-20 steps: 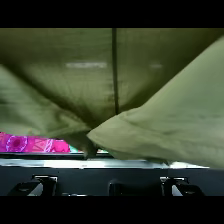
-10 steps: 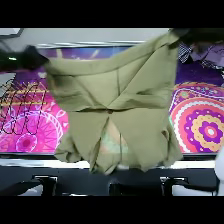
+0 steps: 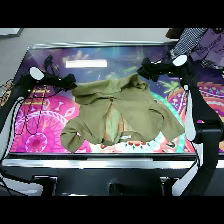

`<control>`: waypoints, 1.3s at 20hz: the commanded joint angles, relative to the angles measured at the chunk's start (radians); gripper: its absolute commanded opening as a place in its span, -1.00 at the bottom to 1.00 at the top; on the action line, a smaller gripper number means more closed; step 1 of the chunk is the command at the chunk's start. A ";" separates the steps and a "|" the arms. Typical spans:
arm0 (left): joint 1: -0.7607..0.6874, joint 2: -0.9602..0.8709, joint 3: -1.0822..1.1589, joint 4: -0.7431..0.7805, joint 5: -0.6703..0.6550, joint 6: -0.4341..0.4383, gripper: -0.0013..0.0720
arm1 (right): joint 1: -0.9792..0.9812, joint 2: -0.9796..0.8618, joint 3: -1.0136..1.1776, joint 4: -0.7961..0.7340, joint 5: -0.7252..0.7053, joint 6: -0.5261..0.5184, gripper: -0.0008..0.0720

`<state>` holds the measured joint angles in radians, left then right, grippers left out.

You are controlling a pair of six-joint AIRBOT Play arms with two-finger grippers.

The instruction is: Fold the clothes and pants, and hang the long-sleeved shirts on hangers.

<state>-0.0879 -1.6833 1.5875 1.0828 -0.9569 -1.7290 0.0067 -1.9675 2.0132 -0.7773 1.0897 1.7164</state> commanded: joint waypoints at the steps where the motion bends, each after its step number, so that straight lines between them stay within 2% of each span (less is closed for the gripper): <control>1: 0.013 0.000 0.005 -0.009 -0.011 0.000 0.15 | -0.024 0.032 0.000 -0.047 0.099 -0.077 -0.19; 2: 0.024 0.018 0.015 -0.009 -0.037 0.000 0.51 | -0.049 0.080 0.001 -0.099 0.145 -0.084 -0.05; 4: 0.056 0.069 0.031 -0.006 -0.112 0.000 0.56 | -0.104 0.193 0.000 -0.265 0.245 -0.091 0.12; 7: 0.089 0.163 0.023 0.060 -0.227 0.000 0.60 | -0.172 0.359 0.000 -0.525 0.415 -0.140 0.12; 10: 0.050 0.230 -0.034 0.064 -0.257 0.045 0.60 | -0.240 0.526 -0.116 -0.547 0.455 -0.124 0.12; 12: -0.037 0.228 -0.061 -0.003 -0.265 0.045 0.61 | -0.255 0.636 -0.267 -0.550 0.447 -0.123 0.25; 15: -0.228 0.182 -0.106 -0.143 -0.170 0.038 0.60 | -0.256 0.782 -0.494 -0.558 0.416 -0.107 0.25; 18: -0.412 0.081 -0.111 -0.168 -0.098 -0.012 0.60 | -0.256 0.904 -0.665 -0.568 0.394 -0.098 0.26; 20: -0.502 0.002 -0.111 -0.233 -0.076 -0.027 0.61 | -0.256 0.967 -0.724 -0.586 0.401 -0.097 0.38; 23: -0.581 -0.082 -0.111 -0.341 -0.048 -0.026 0.61 | -0.256 1.029 -0.742 -0.604 0.411 -0.089 0.38; 26: -0.614 -0.109 -0.111 -0.372 -0.013 -0.025 0.60 | -0.256 1.050 -0.742 -0.604 0.441 -0.089 0.38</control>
<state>-0.6495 -1.7515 1.4776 0.7746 -1.0111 -1.7515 -0.2485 -0.9543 1.2903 -1.3712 1.5051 1.6245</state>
